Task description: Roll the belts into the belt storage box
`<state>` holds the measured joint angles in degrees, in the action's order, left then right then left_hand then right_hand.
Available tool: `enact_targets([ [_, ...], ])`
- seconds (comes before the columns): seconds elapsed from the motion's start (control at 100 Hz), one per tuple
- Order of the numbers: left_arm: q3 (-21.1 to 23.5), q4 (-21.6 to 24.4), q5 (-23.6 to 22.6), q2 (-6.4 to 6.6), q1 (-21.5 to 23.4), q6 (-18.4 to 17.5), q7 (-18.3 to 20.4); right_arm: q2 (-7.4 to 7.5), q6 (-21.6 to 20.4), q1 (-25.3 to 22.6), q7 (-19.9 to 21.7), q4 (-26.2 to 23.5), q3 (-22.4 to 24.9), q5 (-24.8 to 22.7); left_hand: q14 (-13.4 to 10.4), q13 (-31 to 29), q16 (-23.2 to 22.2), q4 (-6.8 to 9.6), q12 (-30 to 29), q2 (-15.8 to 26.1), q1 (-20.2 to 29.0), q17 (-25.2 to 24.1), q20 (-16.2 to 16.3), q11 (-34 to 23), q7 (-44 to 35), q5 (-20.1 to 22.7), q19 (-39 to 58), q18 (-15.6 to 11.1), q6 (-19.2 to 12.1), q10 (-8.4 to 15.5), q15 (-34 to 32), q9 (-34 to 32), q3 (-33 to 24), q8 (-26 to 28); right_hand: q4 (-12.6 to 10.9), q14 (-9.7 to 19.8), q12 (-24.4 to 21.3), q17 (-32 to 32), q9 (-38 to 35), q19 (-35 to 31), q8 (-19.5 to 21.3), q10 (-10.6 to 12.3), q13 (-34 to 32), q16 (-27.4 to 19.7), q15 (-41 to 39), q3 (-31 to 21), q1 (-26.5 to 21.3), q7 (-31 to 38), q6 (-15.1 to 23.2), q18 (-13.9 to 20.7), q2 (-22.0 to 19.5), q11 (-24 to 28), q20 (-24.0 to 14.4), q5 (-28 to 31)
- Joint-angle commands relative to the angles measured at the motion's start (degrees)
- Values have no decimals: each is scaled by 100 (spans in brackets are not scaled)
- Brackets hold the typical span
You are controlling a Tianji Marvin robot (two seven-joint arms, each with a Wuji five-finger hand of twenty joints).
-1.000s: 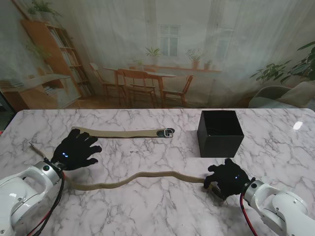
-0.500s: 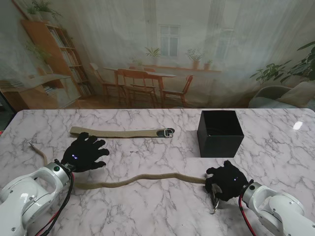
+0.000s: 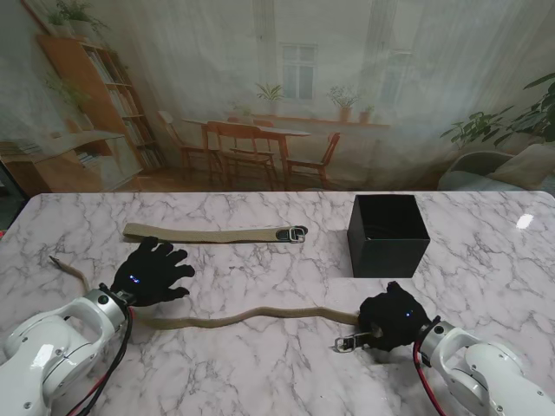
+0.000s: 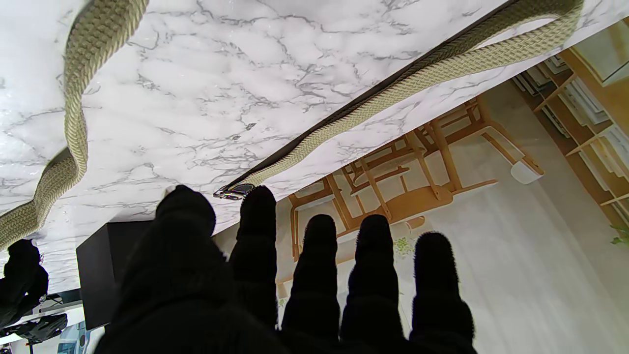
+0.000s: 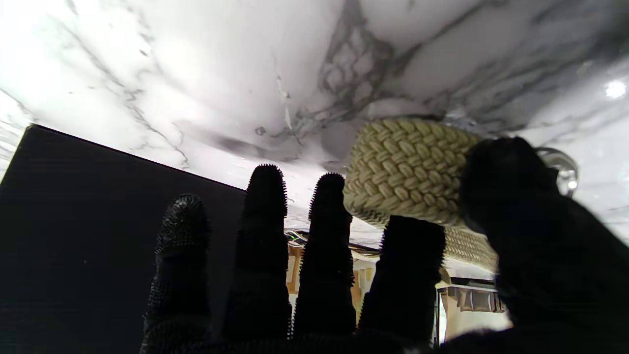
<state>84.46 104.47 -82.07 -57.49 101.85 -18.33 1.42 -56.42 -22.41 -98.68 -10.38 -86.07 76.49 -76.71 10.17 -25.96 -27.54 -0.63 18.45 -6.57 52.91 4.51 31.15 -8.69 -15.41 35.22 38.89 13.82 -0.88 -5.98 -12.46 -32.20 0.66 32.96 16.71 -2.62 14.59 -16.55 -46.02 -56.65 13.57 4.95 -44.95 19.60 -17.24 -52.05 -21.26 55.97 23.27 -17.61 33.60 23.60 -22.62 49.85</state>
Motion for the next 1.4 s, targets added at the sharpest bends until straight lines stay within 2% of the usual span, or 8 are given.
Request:
enact_targets([
  [0.0,-26,-19,18,-17,0,24,75,-27,29,10,-48,67,-43,28,108,-50,22,-32,-18,242,9,-110,-35,110,74,139,-192,272,115,-134,36,-67,25,71,12,34,54,-10,-72,-102,-83,14,-135,97,-10,-157,68,428,-23,-227,-370,-25,70,575],
  [0.27,-47,-52,26,-17,-8,35,28,0,4,134,-485,284,-201,-65,93,-31,21,-34,-16,251,-1,-114,-25,112,60,151,-210,275,123,-135,39,-52,30,83,-18,196,108,-413,-589,-433,-216,56,-541,182,-173,-604,-548,253,171,-32,67,138,21,150],
  [0.54,-56,-92,13,-14,-18,32,-69,-21,20,285,-997,565,-394,47,96,-21,19,-32,-13,238,22,-121,-15,109,48,157,-226,266,118,-132,38,-38,22,92,-68,503,1395,-710,-2224,-695,-149,42,-1133,524,-677,-867,-1235,-21,446,121,167,852,46,-681],
  [0.75,-70,-122,10,-13,-29,36,-121,-29,-153,389,-1220,750,-473,150,103,-25,17,-33,-10,231,40,-124,-8,101,43,155,-230,274,122,-130,34,-44,20,97,-133,673,1678,-862,-2817,-777,20,172,-1335,615,-720,-1174,-1395,-2039,391,333,301,911,152,-2664],
  [0.93,-84,-131,11,-13,-30,44,-119,-23,-158,476,-1373,877,-583,162,98,-33,15,-31,-9,225,58,-119,-5,98,51,136,-232,275,131,-131,30,-45,17,92,-57,853,1547,-955,-2853,-828,-234,319,-1383,590,-671,-1351,-1239,-2196,-332,518,553,1030,223,-4325],
  [1.08,-84,-129,12,-12,-31,43,-110,-52,-24,503,-1381,912,-653,249,95,-38,15,-30,-8,219,75,-119,-3,94,57,125,-235,267,131,-129,28,-52,16,88,-103,834,1109,-990,-2773,-878,-724,310,-1550,585,-728,-1406,-998,-2325,-2399,468,247,1832,309,-4483],
  [1.26,-92,-141,18,-11,-46,32,-117,-102,-73,548,-1447,998,-697,455,92,-39,15,-28,-7,203,116,-118,-1,90,56,115,-237,280,123,-121,29,-55,7,91,-753,539,1242,-936,-2914,-861,-771,-108,-1956,781,-1071,-1318,-1202,-2315,-103,173,-579,2403,266,-4417],
  [1.39,-102,-150,27,-11,-62,26,-117,-104,-121,553,-1372,999,-698,492,95,-40,14,-28,-7,191,144,-117,0,88,45,121,-236,282,111,-128,27,-56,4,100,-942,521,1380,-861,-2953,-809,-540,-163,-1956,804,-1062,-1246,-1318,-1971,259,113,-822,2366,227,-3553],
])
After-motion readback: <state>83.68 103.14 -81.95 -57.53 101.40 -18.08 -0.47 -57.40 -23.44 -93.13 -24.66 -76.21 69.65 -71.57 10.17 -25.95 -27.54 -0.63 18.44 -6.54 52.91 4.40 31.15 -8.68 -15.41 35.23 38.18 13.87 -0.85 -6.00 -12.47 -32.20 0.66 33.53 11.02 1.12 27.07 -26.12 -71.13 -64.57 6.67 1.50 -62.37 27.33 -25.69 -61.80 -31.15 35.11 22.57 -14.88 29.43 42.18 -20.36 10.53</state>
